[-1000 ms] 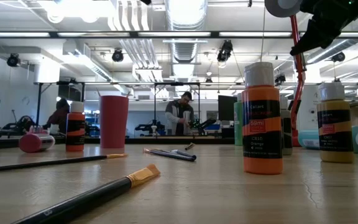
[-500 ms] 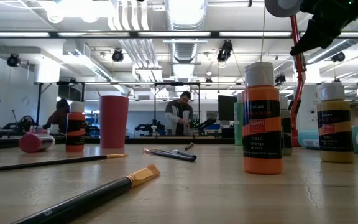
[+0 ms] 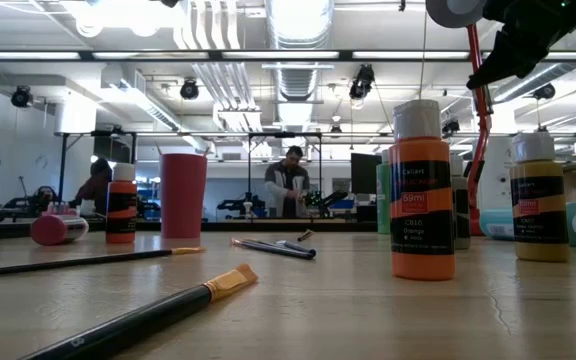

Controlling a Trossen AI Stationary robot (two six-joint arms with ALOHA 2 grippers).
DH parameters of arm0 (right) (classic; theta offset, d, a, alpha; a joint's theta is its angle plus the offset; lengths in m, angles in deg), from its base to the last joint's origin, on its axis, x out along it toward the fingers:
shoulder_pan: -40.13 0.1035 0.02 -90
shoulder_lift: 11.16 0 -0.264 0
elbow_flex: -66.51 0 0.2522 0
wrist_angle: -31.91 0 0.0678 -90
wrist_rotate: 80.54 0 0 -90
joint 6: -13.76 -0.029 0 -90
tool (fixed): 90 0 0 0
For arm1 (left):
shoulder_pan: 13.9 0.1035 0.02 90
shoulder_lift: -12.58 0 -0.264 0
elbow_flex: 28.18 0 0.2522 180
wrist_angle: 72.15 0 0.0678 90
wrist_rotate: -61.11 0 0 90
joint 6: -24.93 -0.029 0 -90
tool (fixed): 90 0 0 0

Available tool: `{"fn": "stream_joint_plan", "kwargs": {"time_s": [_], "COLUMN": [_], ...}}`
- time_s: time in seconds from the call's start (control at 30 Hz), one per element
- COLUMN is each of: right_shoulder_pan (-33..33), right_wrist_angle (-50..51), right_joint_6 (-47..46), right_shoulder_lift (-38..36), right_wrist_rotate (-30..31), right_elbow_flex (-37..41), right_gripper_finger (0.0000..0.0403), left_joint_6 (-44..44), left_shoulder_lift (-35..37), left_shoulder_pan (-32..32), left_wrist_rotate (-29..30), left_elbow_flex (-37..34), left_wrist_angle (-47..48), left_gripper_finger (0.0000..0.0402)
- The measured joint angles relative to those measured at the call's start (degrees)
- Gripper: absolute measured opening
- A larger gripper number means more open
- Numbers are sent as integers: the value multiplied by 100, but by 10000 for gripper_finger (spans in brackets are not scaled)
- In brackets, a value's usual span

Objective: Pick & Place Paint Supplies
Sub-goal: Put the light blue paint bottle into the yellow bin

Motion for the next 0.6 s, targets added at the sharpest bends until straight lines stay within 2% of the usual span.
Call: {"fn": "stream_joint_plan", "kwargs": {"time_s": [0.2, 0.33, 0.6], "right_shoulder_pan": [0, 0, 0], "right_wrist_angle": [-2, 0, 0], "right_joint_6": [8, 6, 0], "right_shoulder_lift": [-1, 0, 1], "right_wrist_rotate": [-1, -1, 0], "right_elbow_flex": [0, 0, 0], "right_gripper_finger": [8, 8, 8], "left_joint_6": [220, 215, -338], "left_shoulder_lift": [35, 26, 2], "left_shoulder_pan": [-12, -118, -635], "left_wrist_rotate": [-114, -159, -157], "left_elbow_flex": [-406, -764, -1263], "left_wrist_angle": [-300, -858, -1711], "left_gripper_finger": [101, 101, 101]}}
